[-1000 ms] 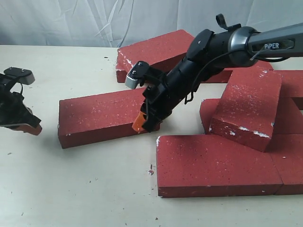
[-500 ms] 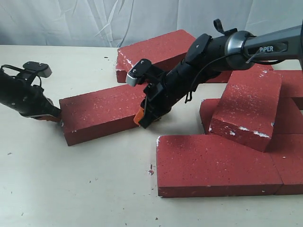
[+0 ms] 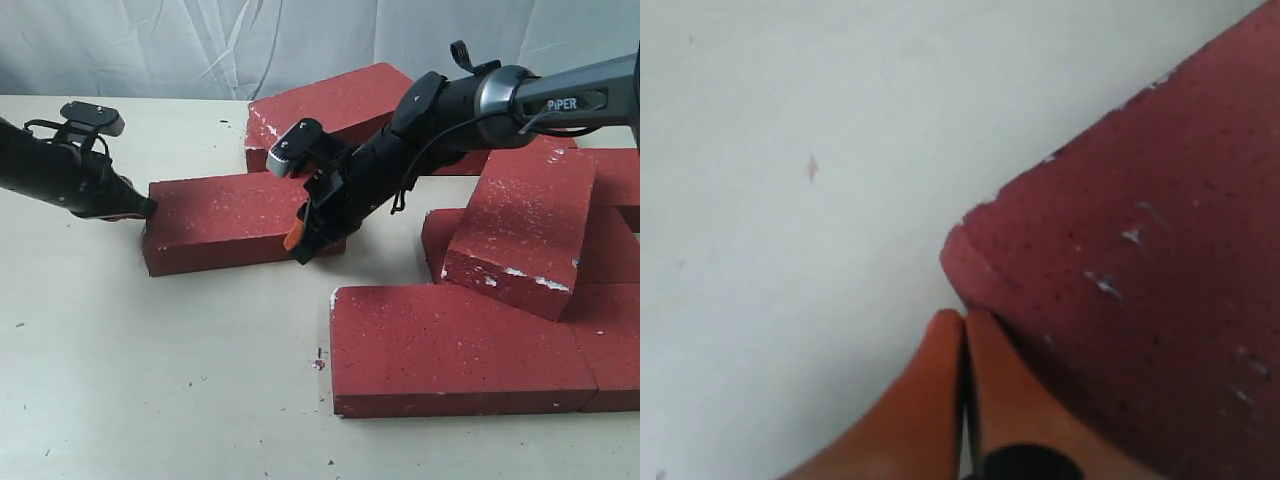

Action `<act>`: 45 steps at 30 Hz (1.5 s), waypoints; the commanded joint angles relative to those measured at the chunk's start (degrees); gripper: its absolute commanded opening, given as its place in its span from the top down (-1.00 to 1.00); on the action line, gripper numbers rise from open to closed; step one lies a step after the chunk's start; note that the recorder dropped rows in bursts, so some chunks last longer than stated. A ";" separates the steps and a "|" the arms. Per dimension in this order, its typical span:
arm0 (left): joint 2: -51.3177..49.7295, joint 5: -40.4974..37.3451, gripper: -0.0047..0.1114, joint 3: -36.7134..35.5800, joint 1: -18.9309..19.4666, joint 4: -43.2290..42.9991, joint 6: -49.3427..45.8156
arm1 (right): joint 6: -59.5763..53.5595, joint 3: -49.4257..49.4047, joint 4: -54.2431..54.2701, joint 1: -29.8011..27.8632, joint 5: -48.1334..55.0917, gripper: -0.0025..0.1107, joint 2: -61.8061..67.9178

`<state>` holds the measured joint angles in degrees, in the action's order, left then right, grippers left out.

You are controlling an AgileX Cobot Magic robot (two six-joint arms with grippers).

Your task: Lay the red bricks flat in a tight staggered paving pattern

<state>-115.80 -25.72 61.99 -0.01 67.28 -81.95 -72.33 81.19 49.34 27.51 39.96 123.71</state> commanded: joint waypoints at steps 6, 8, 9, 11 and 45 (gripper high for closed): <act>-2.16 -2.38 0.92 0.30 -0.49 24.61 -22.52 | 3.20 0.19 0.20 -0.09 -6.33 0.97 -0.13; -2.40 -1.60 0.92 0.30 -0.49 24.80 -23.77 | 4.09 0.19 0.20 -0.09 -5.91 0.97 -0.13; -2.40 -0.78 0.92 0.30 -0.49 24.83 -24.05 | 4.08 0.19 0.20 -0.09 -5.11 0.97 -0.13; -1.81 3.29 0.92 0.30 -0.49 24.97 -24.33 | 4.08 0.19 0.20 -0.09 -3.17 0.97 -0.13; -1.51 -7.68 0.92 4.83 -3.92 -23.71 22.91 | 7.94 0.19 -8.94 -0.09 -4.80 0.97 -0.19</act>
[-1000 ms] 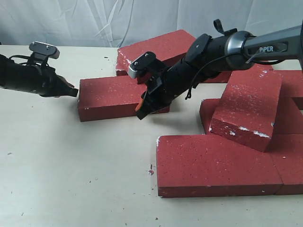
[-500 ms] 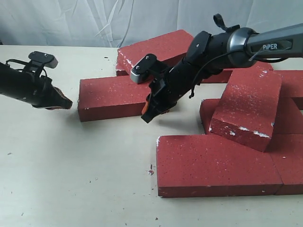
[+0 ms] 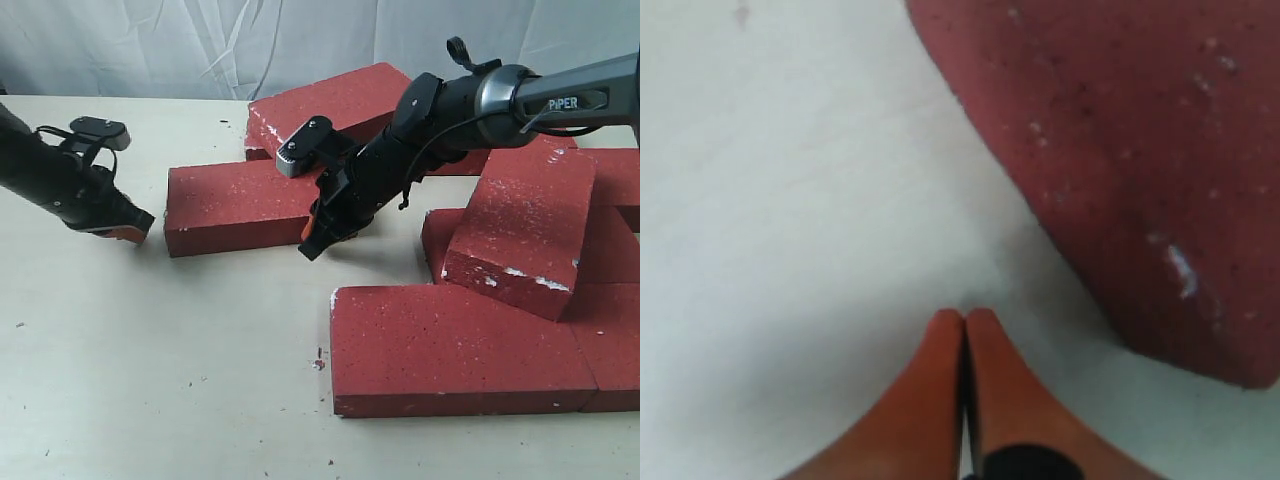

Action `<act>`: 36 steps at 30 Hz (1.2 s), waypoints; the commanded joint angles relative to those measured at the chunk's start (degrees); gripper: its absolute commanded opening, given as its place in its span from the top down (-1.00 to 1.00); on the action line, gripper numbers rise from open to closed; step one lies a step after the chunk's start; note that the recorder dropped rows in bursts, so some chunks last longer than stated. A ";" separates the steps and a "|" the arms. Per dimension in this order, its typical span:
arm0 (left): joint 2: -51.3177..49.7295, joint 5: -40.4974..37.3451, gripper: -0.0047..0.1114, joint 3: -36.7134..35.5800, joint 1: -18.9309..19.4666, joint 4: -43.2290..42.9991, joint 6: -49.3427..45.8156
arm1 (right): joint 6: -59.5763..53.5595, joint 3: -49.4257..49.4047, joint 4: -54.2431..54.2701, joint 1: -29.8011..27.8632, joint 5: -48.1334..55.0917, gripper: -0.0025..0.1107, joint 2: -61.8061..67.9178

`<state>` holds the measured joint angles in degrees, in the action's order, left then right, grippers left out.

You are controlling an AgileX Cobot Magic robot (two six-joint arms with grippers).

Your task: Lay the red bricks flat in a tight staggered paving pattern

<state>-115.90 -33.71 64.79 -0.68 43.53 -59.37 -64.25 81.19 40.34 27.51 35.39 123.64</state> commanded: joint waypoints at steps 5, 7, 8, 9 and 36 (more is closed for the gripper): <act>-3.67 3.39 0.92 3.53 -5.58 0.18 0.33 | -0.04 0.19 0.06 -0.09 -0.23 0.97 -0.12; -3.78 5.74 0.92 3.65 -5.74 0.18 0.33 | -0.04 0.19 0.06 -0.09 -0.23 0.97 -0.12; -3.78 6.54 0.92 3.77 -5.84 0.46 0.33 | -0.04 0.19 0.06 -0.09 -0.23 0.97 -0.12; -3.78 7.20 0.92 3.87 -5.84 0.75 0.33 | -0.04 0.19 0.06 -0.09 -0.23 0.97 -0.12; -6.33 10.60 0.92 5.36 -8.86 16.39 -16.08 | 14.14 0.19 -16.23 -0.19 -5.46 0.97 -0.12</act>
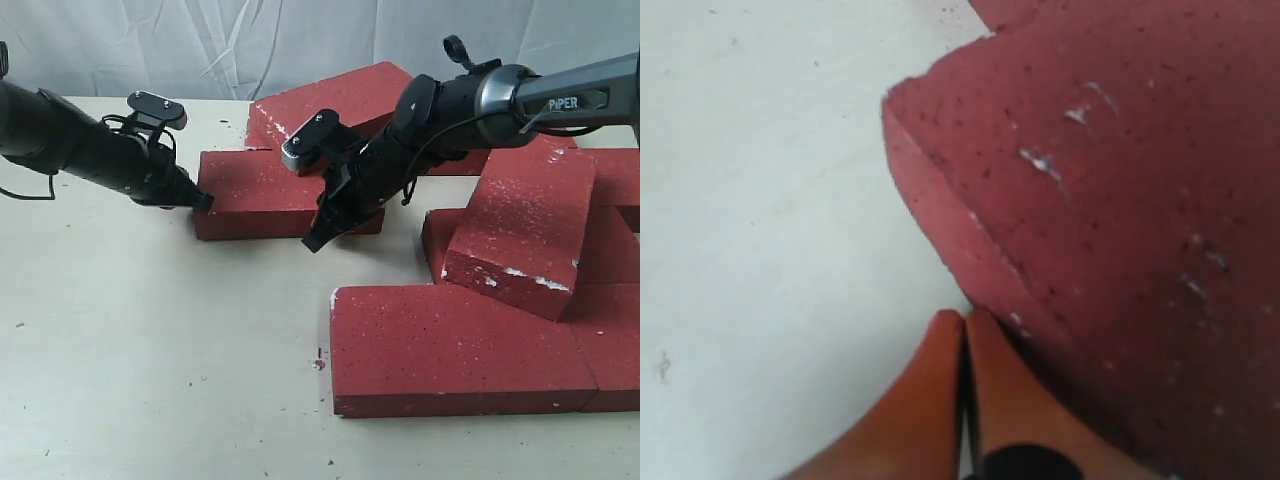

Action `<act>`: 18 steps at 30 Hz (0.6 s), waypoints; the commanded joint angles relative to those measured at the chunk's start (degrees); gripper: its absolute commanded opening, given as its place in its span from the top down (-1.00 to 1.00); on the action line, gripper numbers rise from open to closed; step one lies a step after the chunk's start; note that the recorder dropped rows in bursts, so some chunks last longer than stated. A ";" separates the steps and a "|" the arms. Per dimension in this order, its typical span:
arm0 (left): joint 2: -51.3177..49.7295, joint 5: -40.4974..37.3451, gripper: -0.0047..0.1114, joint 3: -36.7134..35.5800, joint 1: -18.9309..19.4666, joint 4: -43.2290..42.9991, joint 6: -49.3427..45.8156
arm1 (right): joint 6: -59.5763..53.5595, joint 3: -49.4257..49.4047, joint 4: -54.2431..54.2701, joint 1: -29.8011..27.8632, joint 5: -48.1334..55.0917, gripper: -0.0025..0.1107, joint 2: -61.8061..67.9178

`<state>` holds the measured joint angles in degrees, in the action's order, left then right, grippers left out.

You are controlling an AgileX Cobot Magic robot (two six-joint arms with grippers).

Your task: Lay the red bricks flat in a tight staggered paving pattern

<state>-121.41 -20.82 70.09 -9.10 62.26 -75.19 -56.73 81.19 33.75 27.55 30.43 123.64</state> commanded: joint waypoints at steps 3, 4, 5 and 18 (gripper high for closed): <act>-1.27 -1.26 0.92 0.05 0.40 -3.06 -0.16 | 11.49 0.30 -13.81 -0.23 -0.78 0.97 -0.12; -1.15 -0.70 0.92 0.05 0.91 -2.76 0.04 | 11.81 0.30 -14.28 -0.23 -0.78 0.97 -0.25; -0.83 -0.59 0.92 0.05 1.19 -2.75 0.61 | 11.79 0.30 -14.26 -0.23 -0.52 0.97 -0.55; 4.78 -27.25 0.92 0.05 6.08 -7.31 7.36 | 10.97 0.30 -6.18 -0.13 11.79 0.97 -5.52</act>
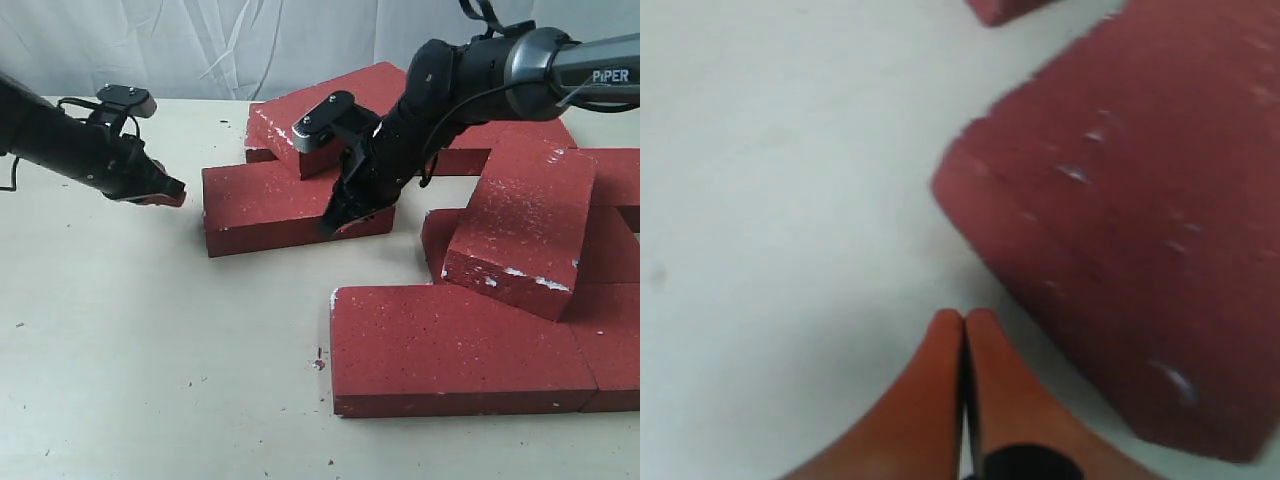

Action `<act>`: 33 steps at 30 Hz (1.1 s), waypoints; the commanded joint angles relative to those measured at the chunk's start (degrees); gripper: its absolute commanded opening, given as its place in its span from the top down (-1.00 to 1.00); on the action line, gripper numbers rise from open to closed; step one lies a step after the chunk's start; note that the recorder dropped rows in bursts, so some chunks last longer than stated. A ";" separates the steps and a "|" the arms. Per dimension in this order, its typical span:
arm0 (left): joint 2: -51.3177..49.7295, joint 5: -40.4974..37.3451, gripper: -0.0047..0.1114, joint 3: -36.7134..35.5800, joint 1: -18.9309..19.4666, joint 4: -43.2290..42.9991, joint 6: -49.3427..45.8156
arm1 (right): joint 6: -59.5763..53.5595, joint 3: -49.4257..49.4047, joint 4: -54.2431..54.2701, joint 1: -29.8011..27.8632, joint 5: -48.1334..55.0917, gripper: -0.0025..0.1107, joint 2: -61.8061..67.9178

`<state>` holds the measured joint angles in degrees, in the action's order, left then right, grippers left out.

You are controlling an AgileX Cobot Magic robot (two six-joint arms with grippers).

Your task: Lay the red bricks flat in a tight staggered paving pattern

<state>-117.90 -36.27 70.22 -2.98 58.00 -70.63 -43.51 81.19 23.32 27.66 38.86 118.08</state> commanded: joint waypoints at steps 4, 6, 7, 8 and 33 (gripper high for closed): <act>0.03 -11.13 0.92 -0.08 -2.41 -8.45 4.18 | -5.71 0.30 6.19 -0.24 4.47 0.97 1.95; -0.92 -7.86 0.92 -0.08 -2.91 -9.27 7.52 | -7.24 0.30 7.05 -0.01 4.56 0.97 2.77; -1.33 -6.51 0.92 -0.08 -3.21 -9.27 7.91 | -7.48 0.30 7.05 0.15 4.56 0.97 2.89; -1.75 -5.28 0.92 -0.08 -3.35 -9.16 7.81 | -8.11 0.30 7.05 0.33 4.56 0.97 3.29; -4.05 14.85 0.92 -0.08 -7.53 12.03 -4.97 | -8.32 0.30 10.31 0.32 -13.16 0.97 6.30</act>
<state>-121.30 -20.70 70.22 -10.22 68.94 -75.06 -51.54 81.19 33.87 28.26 27.84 124.41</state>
